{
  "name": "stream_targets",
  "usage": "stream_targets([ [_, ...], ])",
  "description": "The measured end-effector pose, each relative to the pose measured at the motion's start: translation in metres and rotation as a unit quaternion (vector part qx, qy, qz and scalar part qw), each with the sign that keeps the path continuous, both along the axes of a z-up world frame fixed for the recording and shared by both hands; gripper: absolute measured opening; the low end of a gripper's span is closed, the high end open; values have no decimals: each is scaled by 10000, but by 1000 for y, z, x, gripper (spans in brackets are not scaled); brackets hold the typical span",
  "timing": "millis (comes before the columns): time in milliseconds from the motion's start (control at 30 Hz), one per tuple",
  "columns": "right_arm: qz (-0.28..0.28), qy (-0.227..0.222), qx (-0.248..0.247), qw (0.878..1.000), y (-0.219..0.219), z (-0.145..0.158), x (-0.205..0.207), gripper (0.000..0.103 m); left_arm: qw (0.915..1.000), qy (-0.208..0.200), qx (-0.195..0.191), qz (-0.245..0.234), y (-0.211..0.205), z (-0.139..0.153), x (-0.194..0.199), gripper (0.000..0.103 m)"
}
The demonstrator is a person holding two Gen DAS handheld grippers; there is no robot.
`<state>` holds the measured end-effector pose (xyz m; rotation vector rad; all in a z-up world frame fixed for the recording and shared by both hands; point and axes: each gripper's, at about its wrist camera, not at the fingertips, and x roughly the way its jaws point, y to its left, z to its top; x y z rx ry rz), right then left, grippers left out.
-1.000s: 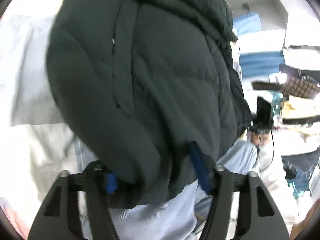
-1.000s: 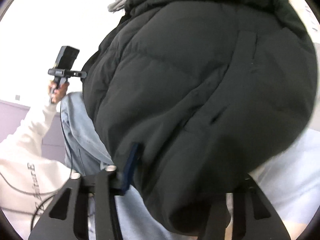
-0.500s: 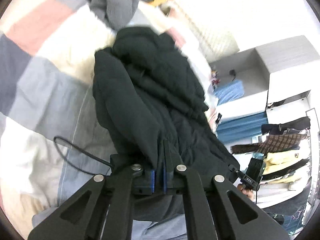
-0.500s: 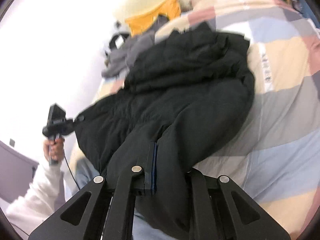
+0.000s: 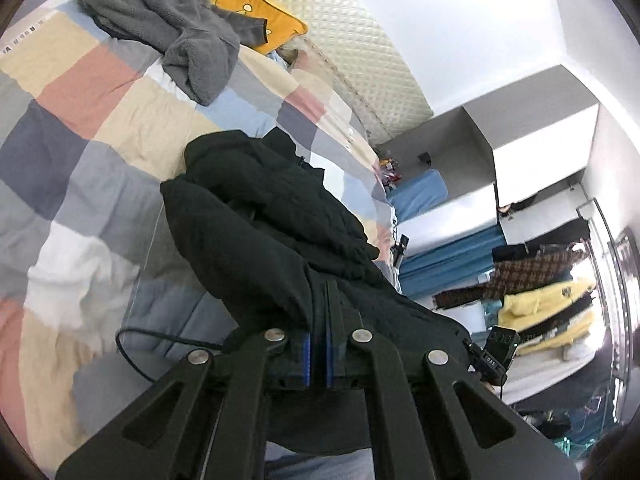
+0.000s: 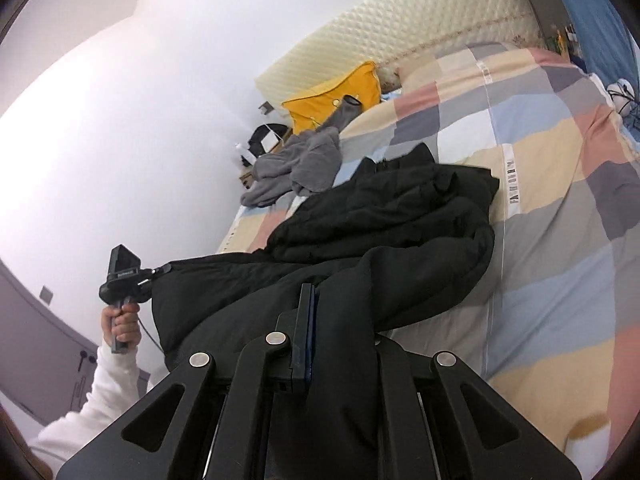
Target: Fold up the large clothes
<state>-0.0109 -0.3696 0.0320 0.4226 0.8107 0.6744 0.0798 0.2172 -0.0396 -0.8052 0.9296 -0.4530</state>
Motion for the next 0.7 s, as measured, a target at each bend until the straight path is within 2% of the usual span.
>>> stream_targets([
  [200,-117,-132,-81,9998,-1,12,-50,6,9996,175,78,-223,5,11,-49,4],
  [333,-200,-269,-30,9994,-4,15,-53,6,9991,-7,256,-342,4,20,-59,4],
  [467,-417,13,205,9989,-9,-5,-21,6,9988,21,322,-364,6,13,-38,4],
  [700,-682,101,561,9960,-21,-13,26,5,9991,278,191,-255,13,4,12,4],
])
